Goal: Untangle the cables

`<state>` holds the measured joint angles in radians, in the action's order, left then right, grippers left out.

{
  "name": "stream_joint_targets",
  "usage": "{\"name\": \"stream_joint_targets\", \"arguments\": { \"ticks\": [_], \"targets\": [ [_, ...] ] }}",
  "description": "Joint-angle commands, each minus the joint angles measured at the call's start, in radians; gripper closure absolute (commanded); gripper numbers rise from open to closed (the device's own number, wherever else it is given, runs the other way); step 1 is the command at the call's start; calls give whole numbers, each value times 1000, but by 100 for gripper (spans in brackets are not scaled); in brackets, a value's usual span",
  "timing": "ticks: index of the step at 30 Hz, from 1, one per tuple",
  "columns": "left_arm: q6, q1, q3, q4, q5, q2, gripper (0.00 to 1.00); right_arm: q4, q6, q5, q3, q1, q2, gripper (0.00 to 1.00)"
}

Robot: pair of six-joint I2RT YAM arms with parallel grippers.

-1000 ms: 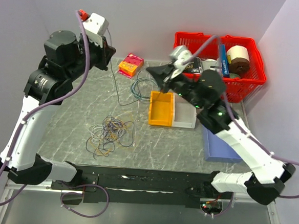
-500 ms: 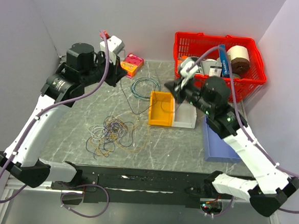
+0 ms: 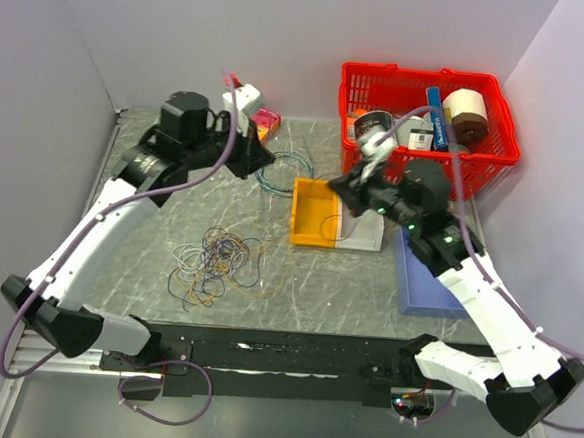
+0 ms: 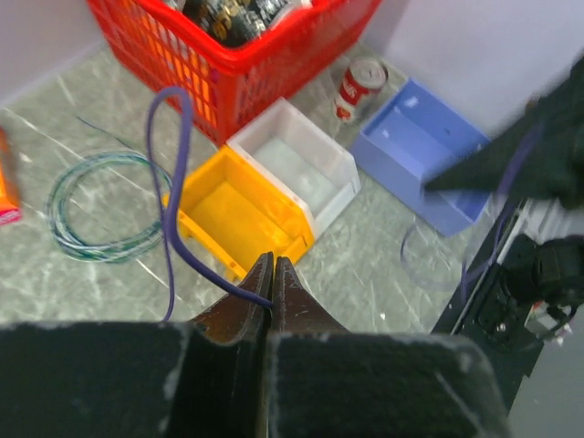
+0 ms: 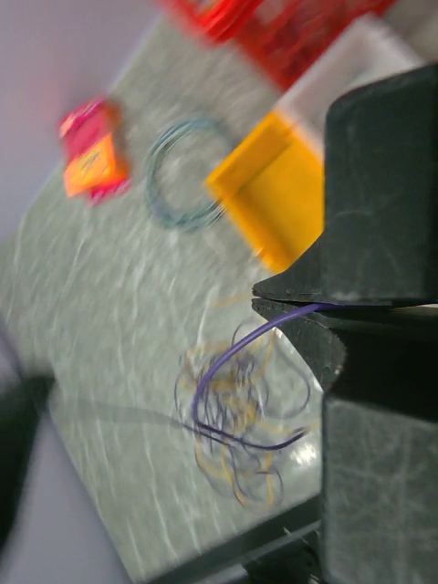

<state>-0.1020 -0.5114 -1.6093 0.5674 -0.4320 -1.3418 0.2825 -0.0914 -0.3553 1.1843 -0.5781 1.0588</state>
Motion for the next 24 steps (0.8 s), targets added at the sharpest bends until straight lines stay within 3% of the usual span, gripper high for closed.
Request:
{"name": "stream_joint_targets", "arguments": {
  "ticks": [1,3,6,7,12,17,24],
  "targets": [
    [13,-77,12,-72,-2,-58,99,104,143,110,60,177,-97,100],
    [42,-111,-1,-78,31,-83,94,125,169,131,77,285,-124,100],
    [65,-170,-41,-84,41,-137,68,162,217,156,109,443,-170,100],
    [65,-180,-53,-87,33,-158,54,164,234,174,112,481,-192,100],
    [59,-179,-109,-87,35,-180,20,69,326,165,127,786,-249,100],
    [91,-176,-51,-83,100,-129,12,53,398,52,282,963,-186,100],
    [151,-147,34,-73,165,-79,9,72,417,12,532,983,-60,100]
  ]
}}
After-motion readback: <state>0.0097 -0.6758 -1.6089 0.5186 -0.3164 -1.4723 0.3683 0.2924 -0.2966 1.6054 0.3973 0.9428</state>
